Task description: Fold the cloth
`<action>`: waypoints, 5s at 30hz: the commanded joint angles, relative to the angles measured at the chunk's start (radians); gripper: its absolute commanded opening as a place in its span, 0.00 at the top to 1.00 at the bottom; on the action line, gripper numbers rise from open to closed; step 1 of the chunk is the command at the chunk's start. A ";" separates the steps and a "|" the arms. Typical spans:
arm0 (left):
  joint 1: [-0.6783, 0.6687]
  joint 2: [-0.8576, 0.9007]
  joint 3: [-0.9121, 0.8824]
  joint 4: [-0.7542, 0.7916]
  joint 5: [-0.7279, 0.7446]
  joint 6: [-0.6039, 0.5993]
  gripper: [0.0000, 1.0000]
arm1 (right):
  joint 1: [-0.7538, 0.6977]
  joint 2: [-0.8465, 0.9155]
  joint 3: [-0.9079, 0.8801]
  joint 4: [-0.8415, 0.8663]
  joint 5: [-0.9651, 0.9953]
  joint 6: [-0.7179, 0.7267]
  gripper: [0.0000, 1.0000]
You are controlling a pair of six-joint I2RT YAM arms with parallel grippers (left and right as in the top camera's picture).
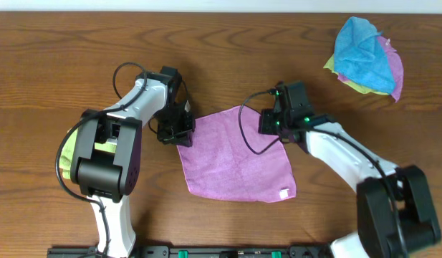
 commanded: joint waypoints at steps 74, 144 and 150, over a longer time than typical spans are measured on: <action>-0.030 0.012 0.034 0.354 -0.229 -0.130 0.94 | 0.010 0.148 0.079 0.042 0.043 0.047 0.99; 0.134 -0.001 0.475 -0.388 0.131 -0.004 0.75 | -0.135 -0.278 0.262 -0.752 0.014 0.113 0.26; 0.139 -0.088 0.455 -0.454 0.203 -0.002 0.71 | -0.232 -0.483 0.058 -0.764 -0.126 0.113 0.24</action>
